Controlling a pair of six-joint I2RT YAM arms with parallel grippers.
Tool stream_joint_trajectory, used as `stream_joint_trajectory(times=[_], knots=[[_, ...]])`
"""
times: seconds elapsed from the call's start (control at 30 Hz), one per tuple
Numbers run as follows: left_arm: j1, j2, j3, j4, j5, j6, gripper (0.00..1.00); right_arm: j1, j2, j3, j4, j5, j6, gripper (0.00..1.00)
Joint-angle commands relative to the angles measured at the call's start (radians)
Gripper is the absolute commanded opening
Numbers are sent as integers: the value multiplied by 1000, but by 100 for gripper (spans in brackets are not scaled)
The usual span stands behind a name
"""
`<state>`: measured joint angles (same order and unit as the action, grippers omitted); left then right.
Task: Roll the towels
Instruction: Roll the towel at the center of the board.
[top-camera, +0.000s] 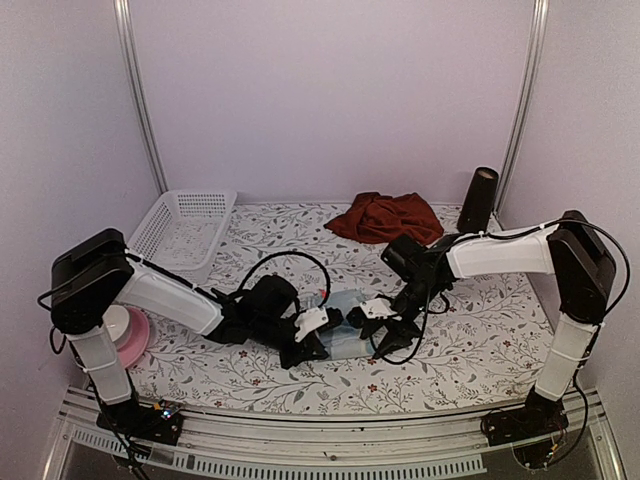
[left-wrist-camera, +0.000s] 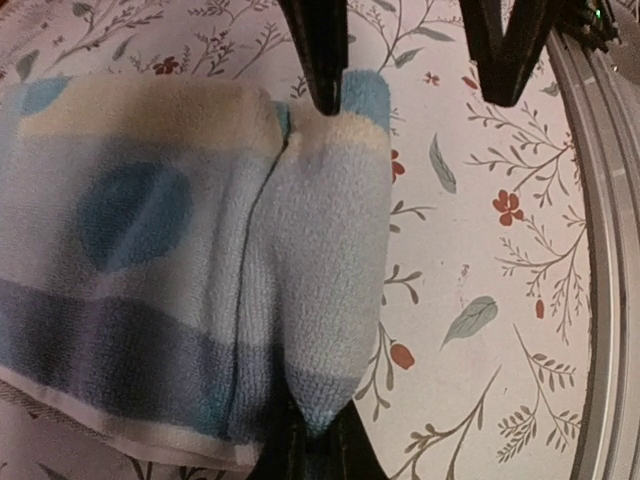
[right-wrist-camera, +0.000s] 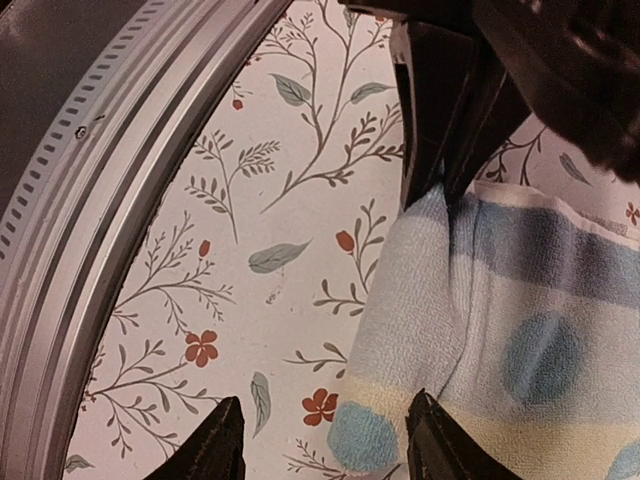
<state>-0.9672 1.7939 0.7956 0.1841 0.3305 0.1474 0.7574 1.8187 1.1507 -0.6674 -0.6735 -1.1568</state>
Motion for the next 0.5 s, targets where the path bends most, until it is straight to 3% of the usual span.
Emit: stream_joint_trajectory(times=[0.0,0.23,0.47], knots=[[20,39,27,-40,54,-29,0,15,-32,10,-25,-77,-21,55],[37,53,35,-46,69,-43,0,25,-19,46,-107,-114,-67,53],[52,57,31,-44,91,-49,0,24,12,8,-4,-17,-10,51]])
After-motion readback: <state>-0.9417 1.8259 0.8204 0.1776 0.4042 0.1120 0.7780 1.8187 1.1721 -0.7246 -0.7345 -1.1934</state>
